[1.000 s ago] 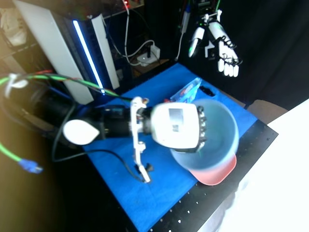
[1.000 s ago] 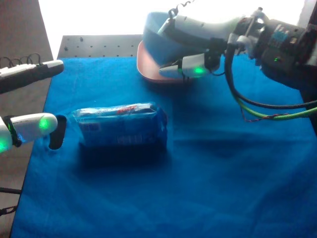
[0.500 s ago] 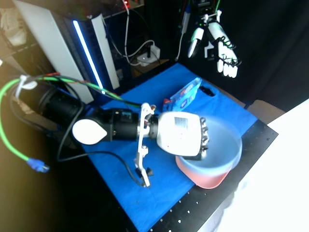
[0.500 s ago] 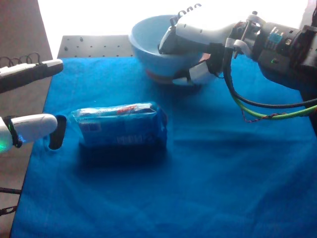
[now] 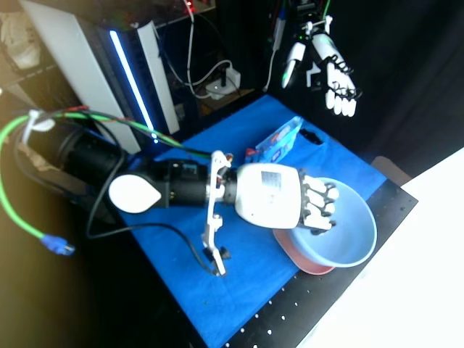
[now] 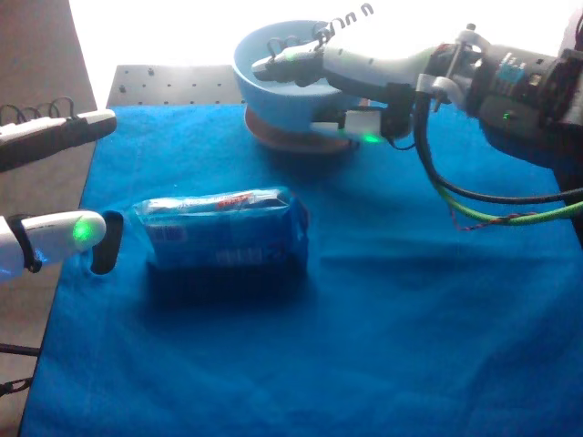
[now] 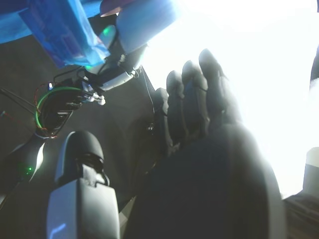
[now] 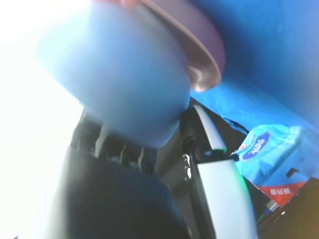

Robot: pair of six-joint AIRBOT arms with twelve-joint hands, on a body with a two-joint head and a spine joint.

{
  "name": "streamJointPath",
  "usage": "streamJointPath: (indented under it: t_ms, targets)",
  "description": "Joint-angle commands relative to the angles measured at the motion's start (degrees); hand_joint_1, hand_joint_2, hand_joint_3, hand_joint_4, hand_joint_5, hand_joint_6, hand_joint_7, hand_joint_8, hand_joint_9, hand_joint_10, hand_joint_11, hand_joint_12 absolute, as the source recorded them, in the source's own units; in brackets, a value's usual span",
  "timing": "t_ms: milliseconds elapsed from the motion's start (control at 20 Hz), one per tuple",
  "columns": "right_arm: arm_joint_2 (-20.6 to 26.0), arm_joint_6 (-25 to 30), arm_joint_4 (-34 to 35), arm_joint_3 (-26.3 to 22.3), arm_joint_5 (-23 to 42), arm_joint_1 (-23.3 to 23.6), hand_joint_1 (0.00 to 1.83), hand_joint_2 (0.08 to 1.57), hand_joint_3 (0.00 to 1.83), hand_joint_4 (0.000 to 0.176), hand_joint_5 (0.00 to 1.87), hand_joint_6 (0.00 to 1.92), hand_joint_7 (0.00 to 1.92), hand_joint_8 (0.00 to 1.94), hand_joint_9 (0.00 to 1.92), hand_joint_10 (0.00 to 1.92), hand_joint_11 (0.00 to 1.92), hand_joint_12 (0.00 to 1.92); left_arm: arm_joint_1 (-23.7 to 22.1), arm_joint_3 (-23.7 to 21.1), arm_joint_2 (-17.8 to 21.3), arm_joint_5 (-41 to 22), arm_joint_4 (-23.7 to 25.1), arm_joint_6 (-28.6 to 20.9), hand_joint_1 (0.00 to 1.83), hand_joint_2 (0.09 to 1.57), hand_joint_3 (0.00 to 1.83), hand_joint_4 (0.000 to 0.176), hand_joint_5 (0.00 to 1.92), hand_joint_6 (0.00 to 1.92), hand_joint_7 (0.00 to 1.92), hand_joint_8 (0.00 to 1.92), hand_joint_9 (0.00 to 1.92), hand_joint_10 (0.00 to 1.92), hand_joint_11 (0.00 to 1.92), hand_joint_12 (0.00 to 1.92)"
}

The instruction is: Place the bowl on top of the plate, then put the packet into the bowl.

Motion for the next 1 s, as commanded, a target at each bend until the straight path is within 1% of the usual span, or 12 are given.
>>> streamJointPath:
  t_ms: [0,150,250,350,400,550,650,700,750,850,900,950]
  targets:
    - [0.8,0.0,1.6,-0.7,6.0,0.7,1.02,1.29,0.00,0.019,0.20,0.00,0.34,0.00,0.47,0.00,0.17,0.92,-0.7,0.0,-0.3,-7.6,-0.9,-0.4,0.48,1.12,0.00,0.060,0.33,0.00,0.31,0.00,0.22,0.01,0.00,0.35]
    - [2.4,0.0,1.8,-2.0,6.9,0.1,0.82,1.20,0.00,0.057,0.07,0.00,0.16,0.00,0.31,0.00,0.07,0.90,-0.7,0.0,-0.2,-7.3,-1.0,-0.4,0.52,1.12,0.00,0.058,0.32,0.00,0.29,0.00,0.22,0.00,0.00,0.38]
    - [3.3,0.0,2.7,-2.7,8.6,-0.7,0.85,1.06,0.00,0.091,0.01,0.00,0.04,0.00,0.16,0.00,0.01,0.81,-0.7,0.2,-0.1,-6.5,-1.0,-0.4,0.55,1.10,0.00,0.065,0.32,0.00,0.30,0.00,0.21,0.00,0.00,0.37]
    - [5.1,0.0,5.8,-4.3,13.0,-2.0,0.79,0.95,0.00,0.140,0.00,0.00,0.00,0.00,0.01,0.00,0.00,0.37,-1.0,0.7,0.1,-5.7,-0.6,-0.4,0.58,1.06,0.00,0.076,0.31,0.00,0.28,0.00,0.16,0.00,0.00,0.10]
    - [6.0,0.0,7.4,-5.1,16.1,-2.9,0.69,0.94,0.00,0.169,0.00,0.00,0.00,0.00,0.00,0.00,0.00,0.12,-1.4,0.9,0.1,-5.3,-0.1,-0.5,0.59,1.03,0.00,0.093,0.30,0.00,0.28,0.00,0.18,0.01,0.00,0.22]
    - [9.7,0.0,14.6,-8.5,24.1,-7.3,0.67,0.94,0.00,0.176,0.00,0.00,0.00,0.00,0.00,0.00,0.00,0.00,-5.9,2.2,-0.3,-0.8,3.8,-0.5,0.83,0.93,0.00,0.078,0.31,0.00,0.30,0.00,0.27,0.00,0.11,0.41]
    - [12.6,0.0,21.1,-11.5,30.7,-12.2,0.67,0.96,0.01,0.176,0.00,0.00,0.00,0.00,0.00,0.00,0.00,0.00,-11.6,4.5,-2.0,6.9,8.8,-0.9,0.88,0.92,0.00,0.072,0.31,0.00,0.29,0.00,0.24,0.00,0.09,0.39]
    - [13.6,0.0,23.6,-12.6,33.2,-14.5,0.62,0.98,0.01,0.176,0.00,0.00,0.00,0.00,0.00,0.00,0.00,0.00,-13.8,5.8,-3.1,10.0,11.7,-1.9,0.88,0.90,0.01,0.058,0.36,0.00,0.29,0.00,0.24,0.00,0.02,0.57]
    - [14.7,0.0,26.5,-13.9,36.2,-16.7,0.62,0.98,0.01,0.176,0.00,0.00,0.00,0.00,0.00,0.00,0.00,0.00,-16.2,7.2,-4.5,13.0,14.7,-3.7,0.88,0.90,0.01,0.058,0.36,0.00,0.29,0.00,0.24,0.00,0.02,0.57]
    - [16.4,0.0,31.6,-16.2,41.2,-21.0,0.57,0.97,0.01,0.176,0.00,0.00,0.00,0.00,0.00,0.00,0.00,0.00,-19.8,8.7,-6.6,18.0,19.1,-4.5,0.83,0.89,0.00,0.136,0.34,0.00,0.30,0.00,0.25,0.01,0.00,0.42]
    - [16.9,0.0,33.3,-17.2,43.5,-22.5,0.58,0.99,0.01,0.176,0.00,0.00,0.00,0.00,0.00,0.00,0.00,0.00,-20.6,9.4,-7.5,19.5,20.0,-4.5,0.86,0.88,0.00,0.139,0.37,0.00,0.32,0.00,0.29,0.01,0.00,0.52]
    - [17.4,0.0,35.0,-18.2,45.7,-24.0,0.63,1.00,0.02,0.176,0.00,0.00,0.00,0.00,0.00,0.00,0.00,0.00,-21.1,10.1,-8.3,21.1,20.6,-4.5,0.86,0.88,0.00,0.149,0.44,0.01,0.39,0.01,0.39,0.01,0.00,1.00]
